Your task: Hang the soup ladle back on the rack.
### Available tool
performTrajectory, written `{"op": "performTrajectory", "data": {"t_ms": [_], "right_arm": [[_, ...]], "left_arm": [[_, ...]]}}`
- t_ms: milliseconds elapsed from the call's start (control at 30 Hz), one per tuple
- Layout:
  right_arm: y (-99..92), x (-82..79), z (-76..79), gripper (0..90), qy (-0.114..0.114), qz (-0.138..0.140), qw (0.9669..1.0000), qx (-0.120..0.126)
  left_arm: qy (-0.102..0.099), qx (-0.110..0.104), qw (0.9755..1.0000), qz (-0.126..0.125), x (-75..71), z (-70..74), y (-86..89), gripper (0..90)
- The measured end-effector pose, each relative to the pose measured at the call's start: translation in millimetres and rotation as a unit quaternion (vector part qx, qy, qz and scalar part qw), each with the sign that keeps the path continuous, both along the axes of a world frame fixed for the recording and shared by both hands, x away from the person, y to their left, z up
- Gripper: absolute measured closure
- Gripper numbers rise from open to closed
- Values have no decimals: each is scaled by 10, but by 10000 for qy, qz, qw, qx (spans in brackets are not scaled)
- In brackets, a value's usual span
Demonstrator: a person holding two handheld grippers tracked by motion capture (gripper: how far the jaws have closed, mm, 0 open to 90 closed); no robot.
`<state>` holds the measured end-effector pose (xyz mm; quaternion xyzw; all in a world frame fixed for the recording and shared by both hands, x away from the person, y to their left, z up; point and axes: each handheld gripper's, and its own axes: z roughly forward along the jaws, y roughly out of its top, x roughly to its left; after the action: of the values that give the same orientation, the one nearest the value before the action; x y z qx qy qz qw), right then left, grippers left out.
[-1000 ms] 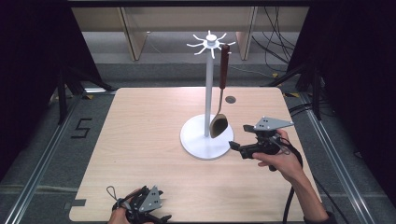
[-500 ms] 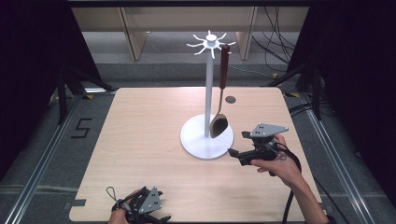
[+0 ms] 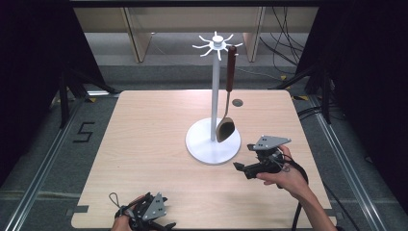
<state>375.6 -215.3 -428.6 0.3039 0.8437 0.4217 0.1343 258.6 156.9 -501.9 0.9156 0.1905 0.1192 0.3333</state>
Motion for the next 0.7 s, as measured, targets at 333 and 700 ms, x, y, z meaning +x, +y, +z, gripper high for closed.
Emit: {"op": "performTrajectory", "data": {"t_ms": [333, 700], "right_arm": [[-35, -87, -114, 156, 180, 6, 9997, -134], [-117, -210, -254, 157, 235, 6, 9994, -244]], "left_arm": [[-7, 0, 10000, 17, -4, 0, 2, 198], [-12, 0, 10000, 23, -5, 2, 1, 198]]}}
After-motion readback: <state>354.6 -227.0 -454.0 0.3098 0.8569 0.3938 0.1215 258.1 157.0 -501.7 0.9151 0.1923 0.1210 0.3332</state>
